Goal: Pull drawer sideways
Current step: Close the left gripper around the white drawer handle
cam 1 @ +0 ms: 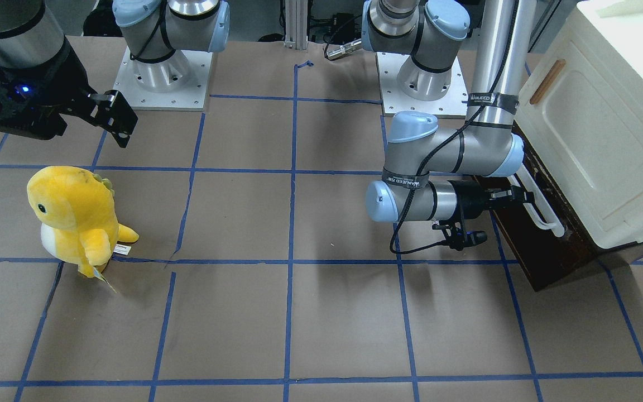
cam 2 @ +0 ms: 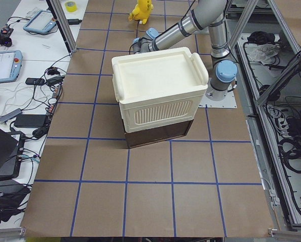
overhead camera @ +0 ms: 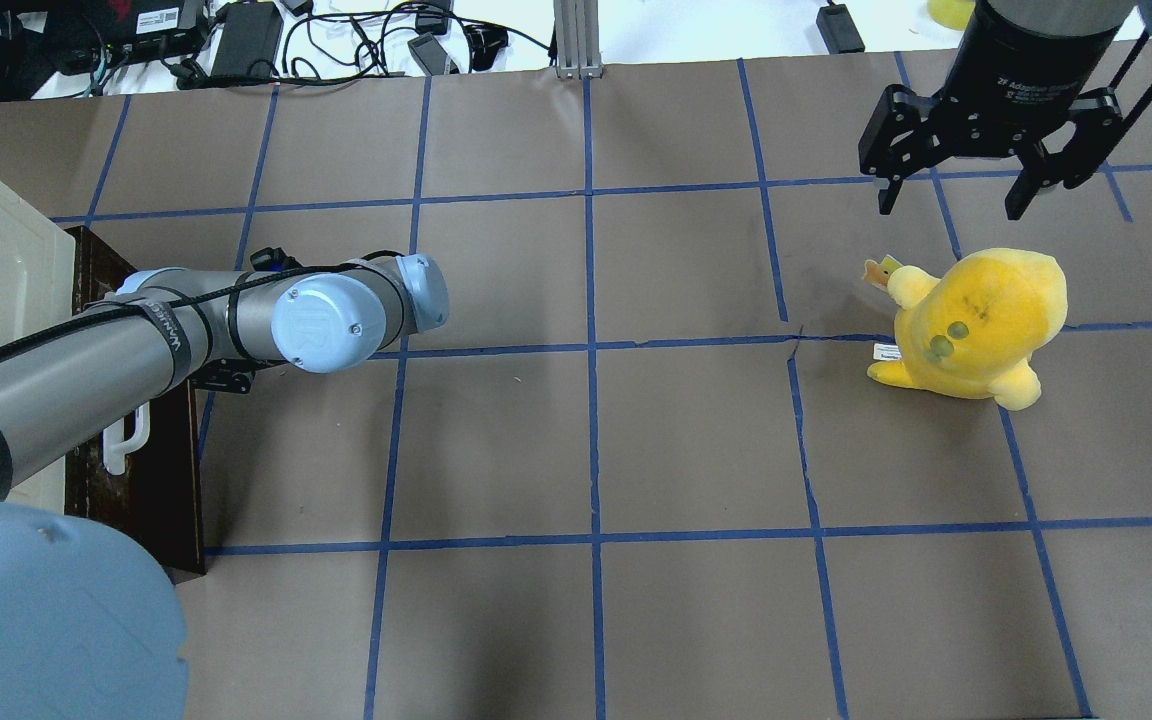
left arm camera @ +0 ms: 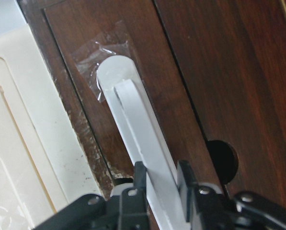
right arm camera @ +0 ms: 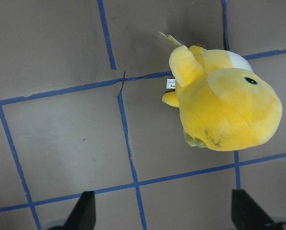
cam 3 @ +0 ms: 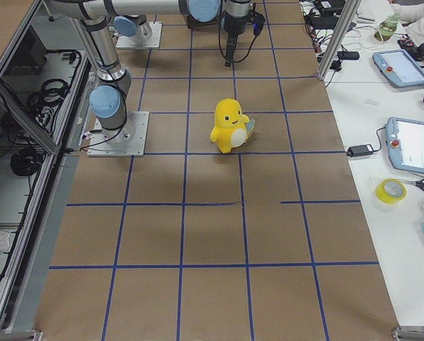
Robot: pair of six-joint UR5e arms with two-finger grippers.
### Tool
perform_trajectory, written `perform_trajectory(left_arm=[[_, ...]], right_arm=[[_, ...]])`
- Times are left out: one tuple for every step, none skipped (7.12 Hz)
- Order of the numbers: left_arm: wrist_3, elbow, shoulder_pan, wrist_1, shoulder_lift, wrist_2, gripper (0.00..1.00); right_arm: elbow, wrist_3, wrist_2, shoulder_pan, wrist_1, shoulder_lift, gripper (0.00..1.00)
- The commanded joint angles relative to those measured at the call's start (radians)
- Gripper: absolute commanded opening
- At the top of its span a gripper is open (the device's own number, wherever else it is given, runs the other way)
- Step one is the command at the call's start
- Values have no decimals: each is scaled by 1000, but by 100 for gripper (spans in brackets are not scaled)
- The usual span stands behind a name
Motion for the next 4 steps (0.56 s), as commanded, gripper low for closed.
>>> perform_trajectory(left_arm=[[-1, 4, -4, 1, -2, 0, 20], [-1, 10, -7, 0, -3, 0, 20], [-1, 10, -10, 0, -6, 0, 20], [-1, 10, -22, 1, -6, 0, 20]], right_arm=[[0, 0, 0, 0, 0, 0, 100], [0, 0, 0, 0, 0, 0, 100], [0, 0, 0, 0, 0, 0, 100], [0, 0, 0, 0, 0, 0, 100]])
